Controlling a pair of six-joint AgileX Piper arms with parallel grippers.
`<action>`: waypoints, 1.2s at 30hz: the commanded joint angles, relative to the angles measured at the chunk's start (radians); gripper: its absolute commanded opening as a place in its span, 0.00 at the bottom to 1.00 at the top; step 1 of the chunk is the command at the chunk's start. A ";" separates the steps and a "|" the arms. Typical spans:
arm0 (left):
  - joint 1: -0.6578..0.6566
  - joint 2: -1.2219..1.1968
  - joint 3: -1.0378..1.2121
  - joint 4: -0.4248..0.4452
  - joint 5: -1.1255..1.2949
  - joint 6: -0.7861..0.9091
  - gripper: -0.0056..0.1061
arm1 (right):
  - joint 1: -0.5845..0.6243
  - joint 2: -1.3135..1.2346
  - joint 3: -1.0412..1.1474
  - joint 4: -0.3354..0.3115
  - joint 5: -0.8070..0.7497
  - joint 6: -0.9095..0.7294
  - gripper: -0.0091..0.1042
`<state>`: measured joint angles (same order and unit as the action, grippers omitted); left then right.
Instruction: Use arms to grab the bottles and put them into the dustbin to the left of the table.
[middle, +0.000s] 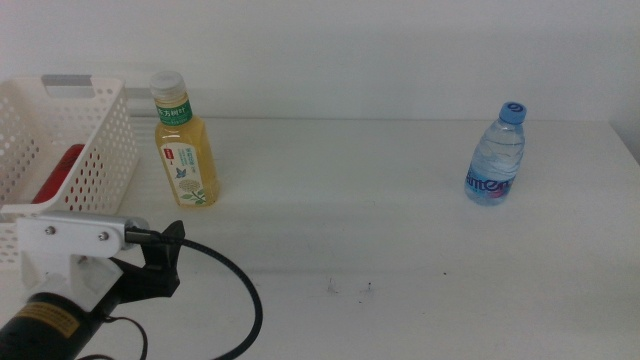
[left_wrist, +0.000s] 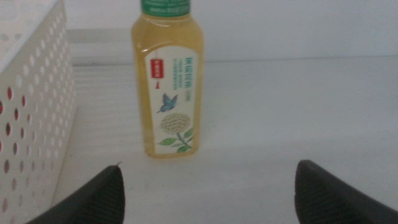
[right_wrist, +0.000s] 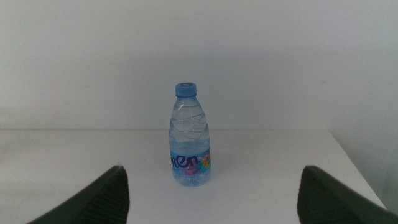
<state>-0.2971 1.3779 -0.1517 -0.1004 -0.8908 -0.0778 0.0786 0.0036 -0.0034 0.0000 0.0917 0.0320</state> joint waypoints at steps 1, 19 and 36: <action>-0.002 0.058 -0.012 -0.031 -0.086 -0.008 0.89 | 0.000 -0.004 0.003 -0.006 -0.008 -0.004 0.90; 0.018 0.391 -0.297 -0.039 -0.137 0.045 0.89 | 0.000 -0.004 0.003 -0.006 -0.008 -0.004 0.90; 0.098 0.509 -0.461 0.047 -0.107 0.021 0.89 | 0.000 -0.004 0.003 -0.006 -0.008 -0.004 0.90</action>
<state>-0.2008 1.8772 -0.5966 -0.0608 -0.9943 -0.0421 0.0786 0.0036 -0.0034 0.0000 0.0917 0.0320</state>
